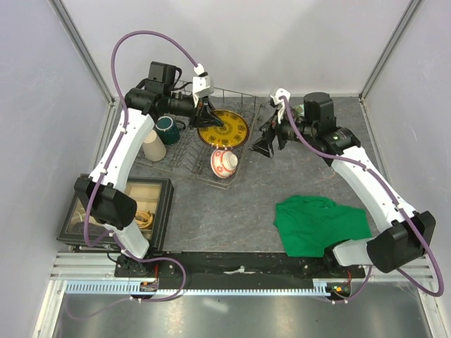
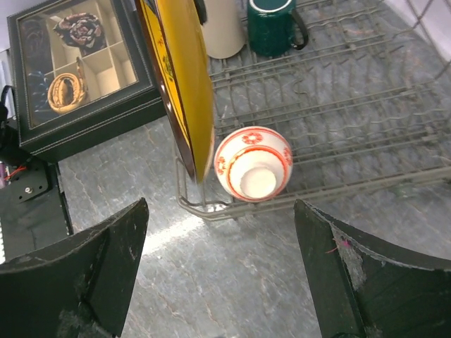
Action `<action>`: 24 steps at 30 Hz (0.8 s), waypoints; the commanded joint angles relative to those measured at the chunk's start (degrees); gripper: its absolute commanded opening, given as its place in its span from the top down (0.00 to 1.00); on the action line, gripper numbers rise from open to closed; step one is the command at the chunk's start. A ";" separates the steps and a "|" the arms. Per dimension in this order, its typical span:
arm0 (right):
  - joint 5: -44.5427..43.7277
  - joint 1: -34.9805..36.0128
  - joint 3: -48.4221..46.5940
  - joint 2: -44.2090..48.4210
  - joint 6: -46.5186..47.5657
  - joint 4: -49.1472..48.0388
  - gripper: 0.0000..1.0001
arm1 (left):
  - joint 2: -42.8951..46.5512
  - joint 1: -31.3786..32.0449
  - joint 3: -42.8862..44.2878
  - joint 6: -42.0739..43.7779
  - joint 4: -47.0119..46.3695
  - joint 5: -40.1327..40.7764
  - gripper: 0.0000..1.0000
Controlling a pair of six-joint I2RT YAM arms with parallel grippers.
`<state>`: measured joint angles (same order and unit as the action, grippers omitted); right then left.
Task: Unload the mixed dishes from the dish rack
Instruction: Pick up the plate from the dish rack.
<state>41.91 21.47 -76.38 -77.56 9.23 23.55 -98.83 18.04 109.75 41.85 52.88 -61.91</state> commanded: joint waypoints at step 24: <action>-4.82 6.83 -2.99 -3.65 -0.45 -3.51 0.90 | 3.20 4.54 -10.88 -14.60 -14.47 -6.56 0.92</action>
<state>38.02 28.12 -78.78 -82.35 7.73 21.54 -98.78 22.44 98.61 30.39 41.85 -66.48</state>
